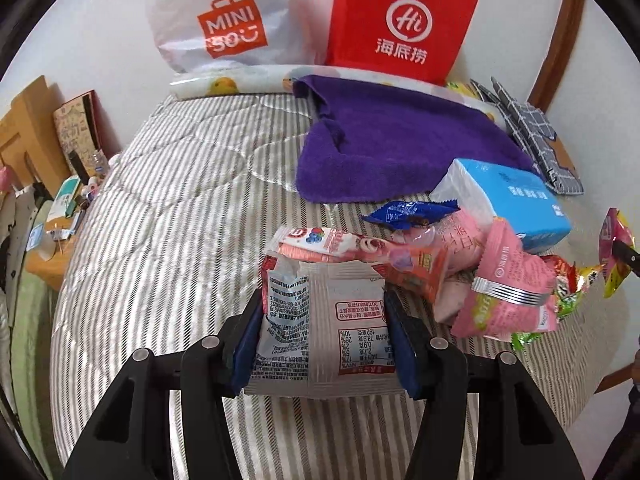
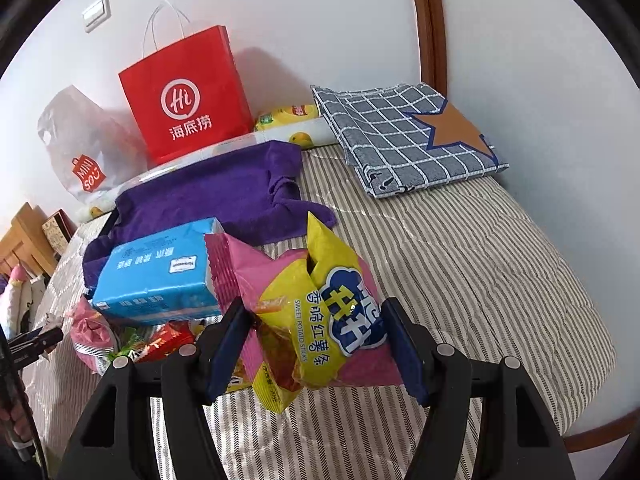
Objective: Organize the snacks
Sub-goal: 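Carry the white sachet with the left gripper while the right carries the chip bag over the purple towel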
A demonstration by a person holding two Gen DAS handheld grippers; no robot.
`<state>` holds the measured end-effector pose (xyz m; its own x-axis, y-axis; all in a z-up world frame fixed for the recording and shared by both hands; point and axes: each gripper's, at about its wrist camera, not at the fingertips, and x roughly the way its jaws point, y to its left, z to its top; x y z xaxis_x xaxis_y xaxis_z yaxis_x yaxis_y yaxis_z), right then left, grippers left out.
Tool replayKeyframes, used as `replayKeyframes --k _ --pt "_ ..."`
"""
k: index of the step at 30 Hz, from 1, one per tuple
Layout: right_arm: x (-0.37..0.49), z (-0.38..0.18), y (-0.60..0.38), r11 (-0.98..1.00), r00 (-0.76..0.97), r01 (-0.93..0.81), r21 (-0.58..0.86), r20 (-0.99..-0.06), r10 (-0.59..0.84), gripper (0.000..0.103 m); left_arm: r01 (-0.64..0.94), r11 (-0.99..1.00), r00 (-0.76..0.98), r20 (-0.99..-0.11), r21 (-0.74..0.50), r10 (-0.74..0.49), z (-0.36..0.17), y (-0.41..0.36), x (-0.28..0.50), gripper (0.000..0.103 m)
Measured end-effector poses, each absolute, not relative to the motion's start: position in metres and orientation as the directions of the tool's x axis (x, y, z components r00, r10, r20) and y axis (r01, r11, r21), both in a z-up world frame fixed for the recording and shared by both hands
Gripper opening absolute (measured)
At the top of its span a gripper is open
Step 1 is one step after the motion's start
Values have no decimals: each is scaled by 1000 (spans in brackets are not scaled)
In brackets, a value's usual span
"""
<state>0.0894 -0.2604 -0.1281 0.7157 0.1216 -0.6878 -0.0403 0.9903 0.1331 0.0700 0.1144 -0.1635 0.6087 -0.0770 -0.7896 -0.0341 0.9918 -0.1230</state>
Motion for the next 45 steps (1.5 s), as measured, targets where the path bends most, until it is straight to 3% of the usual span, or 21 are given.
replayKeyframes --k 24,45 --pt "115 -94 -212 981 759 -163 102 -622 191 65 127 973 627 -745 -190 -228 -114 42 100 56" --pt "253 -67 -175 958 758 -262 117 -590 279 65 147 984 667 -724 -99 -173 -69 32 230 56"
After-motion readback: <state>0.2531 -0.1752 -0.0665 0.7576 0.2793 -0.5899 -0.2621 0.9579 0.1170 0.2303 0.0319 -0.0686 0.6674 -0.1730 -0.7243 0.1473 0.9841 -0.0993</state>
